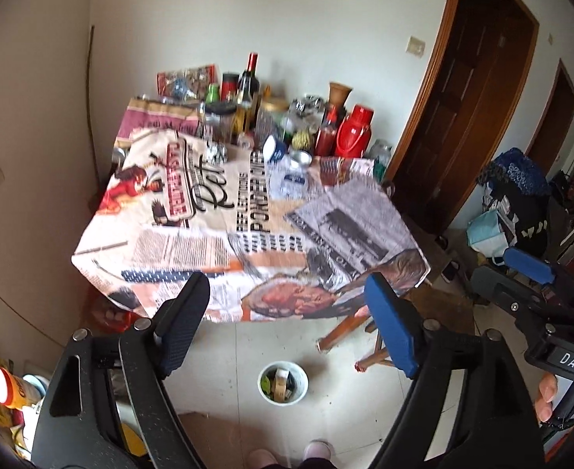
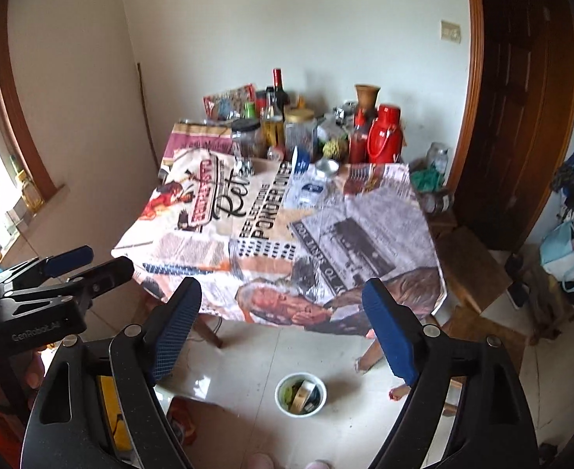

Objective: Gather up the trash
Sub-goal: 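Raise both open tools back up toward the table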

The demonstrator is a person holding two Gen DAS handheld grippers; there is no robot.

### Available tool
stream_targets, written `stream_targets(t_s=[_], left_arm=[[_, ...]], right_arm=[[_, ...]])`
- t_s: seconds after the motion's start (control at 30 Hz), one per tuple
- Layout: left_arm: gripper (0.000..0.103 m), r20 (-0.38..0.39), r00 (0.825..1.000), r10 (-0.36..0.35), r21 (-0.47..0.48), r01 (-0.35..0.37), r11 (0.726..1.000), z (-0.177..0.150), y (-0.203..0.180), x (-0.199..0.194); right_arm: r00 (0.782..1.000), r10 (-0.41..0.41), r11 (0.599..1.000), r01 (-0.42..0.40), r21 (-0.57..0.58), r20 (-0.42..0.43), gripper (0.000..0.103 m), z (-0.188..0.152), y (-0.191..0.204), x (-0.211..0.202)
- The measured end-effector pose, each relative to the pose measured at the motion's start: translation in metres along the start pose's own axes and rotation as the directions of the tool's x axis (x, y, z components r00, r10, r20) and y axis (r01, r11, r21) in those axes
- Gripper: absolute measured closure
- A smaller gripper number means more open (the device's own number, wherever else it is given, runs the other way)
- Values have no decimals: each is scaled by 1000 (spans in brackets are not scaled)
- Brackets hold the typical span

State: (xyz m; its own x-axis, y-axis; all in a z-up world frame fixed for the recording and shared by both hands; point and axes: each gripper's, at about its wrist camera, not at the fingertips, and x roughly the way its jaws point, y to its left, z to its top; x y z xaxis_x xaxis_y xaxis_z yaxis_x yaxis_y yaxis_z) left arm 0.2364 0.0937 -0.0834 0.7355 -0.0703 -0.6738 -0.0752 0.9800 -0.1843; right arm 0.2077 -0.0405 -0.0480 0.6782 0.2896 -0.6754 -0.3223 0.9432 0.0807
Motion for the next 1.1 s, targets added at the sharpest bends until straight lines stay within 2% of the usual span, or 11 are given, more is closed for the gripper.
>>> stream_targets(t_s=[0.1,0.23,0.43,0.53,0.6,0.77,0.9,1.1], left_arm=[[22,42,999,-8,22,7,1000,7,1,-17],[10,98,995,13,46,-18,999,16,1,-29],[10,117,993,-3,37,-1,999,36,2,-24],[10,127,992,20,46,-26,999,49,-3,-10],[10,136,990,29,43,-35,998,58,-6,0],[10,149,987,55,26,-60,998,89,-22,34],[10,157,985,78,16,-82,997,115,-39,62],[10,162,981,106,-51,-99,994,151,-55,99]], right_arm=[[999,-11,1000,11,7,37,21,3,3,-10],[997,-20,1000,19,16,80,21,9,4,-20],[993,-30,999,27,26,113,21,26,-9,-15],[991,-31,999,27,29,129,20,36,-21,-7],[989,-33,999,28,34,141,12,45,-34,4],[988,0,999,-6,37,153,12,73,-65,25],[985,-3,1000,4,-5,171,12,101,-89,39],[988,29,999,-22,-47,151,12,136,-121,71]])
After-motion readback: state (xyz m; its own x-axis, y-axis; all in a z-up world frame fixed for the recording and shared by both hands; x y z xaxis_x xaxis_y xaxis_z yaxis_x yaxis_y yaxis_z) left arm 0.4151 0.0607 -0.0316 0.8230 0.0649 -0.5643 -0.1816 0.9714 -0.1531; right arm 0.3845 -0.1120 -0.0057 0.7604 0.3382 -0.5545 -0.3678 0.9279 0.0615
